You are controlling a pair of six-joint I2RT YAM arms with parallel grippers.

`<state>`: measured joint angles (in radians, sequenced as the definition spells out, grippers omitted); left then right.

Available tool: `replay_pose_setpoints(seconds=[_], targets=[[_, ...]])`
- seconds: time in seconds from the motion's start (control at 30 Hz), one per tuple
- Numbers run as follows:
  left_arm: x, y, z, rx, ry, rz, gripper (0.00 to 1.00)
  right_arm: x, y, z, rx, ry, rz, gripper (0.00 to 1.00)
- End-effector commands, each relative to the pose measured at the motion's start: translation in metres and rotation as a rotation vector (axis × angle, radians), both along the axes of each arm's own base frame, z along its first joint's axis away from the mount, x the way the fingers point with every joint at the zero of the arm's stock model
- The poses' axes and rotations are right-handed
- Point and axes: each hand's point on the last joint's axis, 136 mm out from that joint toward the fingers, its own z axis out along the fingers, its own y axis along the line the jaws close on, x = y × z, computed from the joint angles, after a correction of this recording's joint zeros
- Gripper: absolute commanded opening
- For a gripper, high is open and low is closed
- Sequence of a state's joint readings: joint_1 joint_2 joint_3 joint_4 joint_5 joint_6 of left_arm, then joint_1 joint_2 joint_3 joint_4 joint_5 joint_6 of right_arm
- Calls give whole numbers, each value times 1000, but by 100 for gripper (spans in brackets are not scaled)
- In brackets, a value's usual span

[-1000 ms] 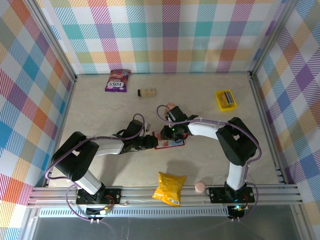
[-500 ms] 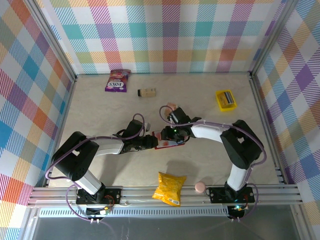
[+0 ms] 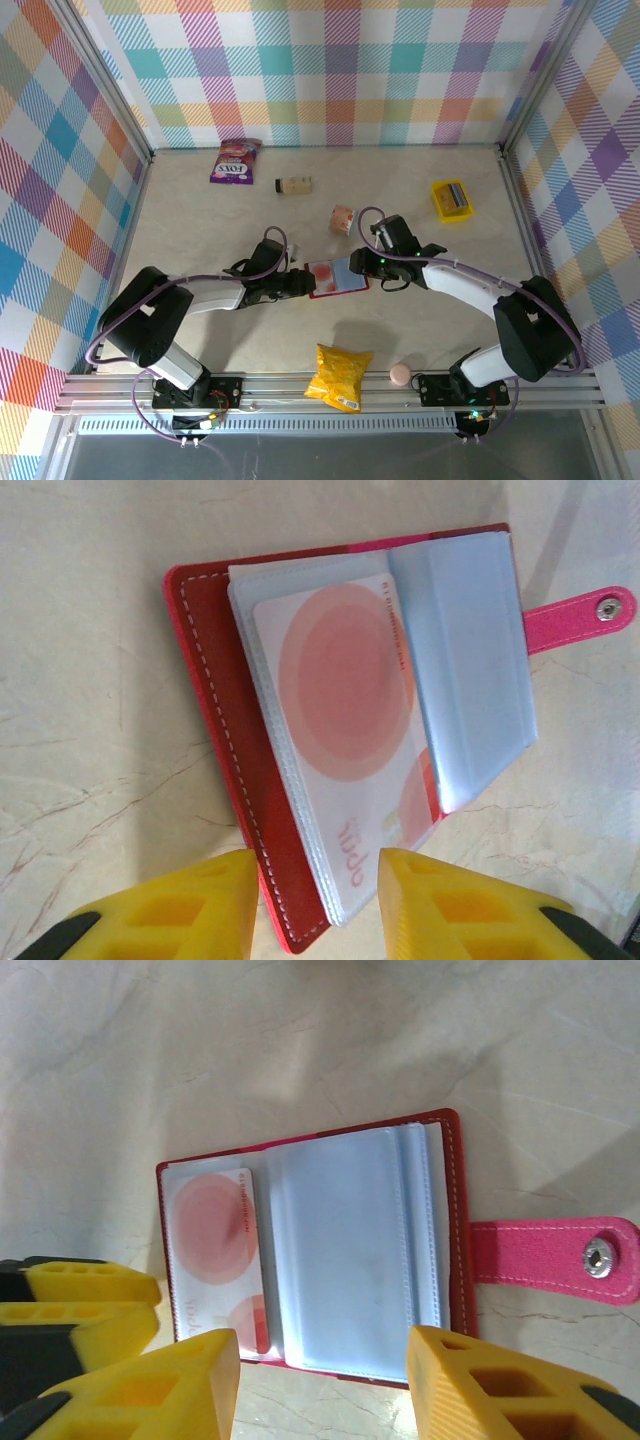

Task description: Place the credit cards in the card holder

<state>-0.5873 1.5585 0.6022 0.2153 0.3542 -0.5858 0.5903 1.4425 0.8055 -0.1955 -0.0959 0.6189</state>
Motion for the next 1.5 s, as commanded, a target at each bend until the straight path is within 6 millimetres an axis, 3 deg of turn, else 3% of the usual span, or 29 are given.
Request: replay_pose_setpoints(seconds=[0.0,0.73,1.47], targets=[[1,3,5,-3,-29,1,37,-4,-2,-3,-31,-6,35,47],[0,-7,12,-73,-47,-35,39,-4,6,-28,-142,69,85,49],[0,-12,7,-91,-24,-43,39,18,24,-42,-190,101,145,49]])
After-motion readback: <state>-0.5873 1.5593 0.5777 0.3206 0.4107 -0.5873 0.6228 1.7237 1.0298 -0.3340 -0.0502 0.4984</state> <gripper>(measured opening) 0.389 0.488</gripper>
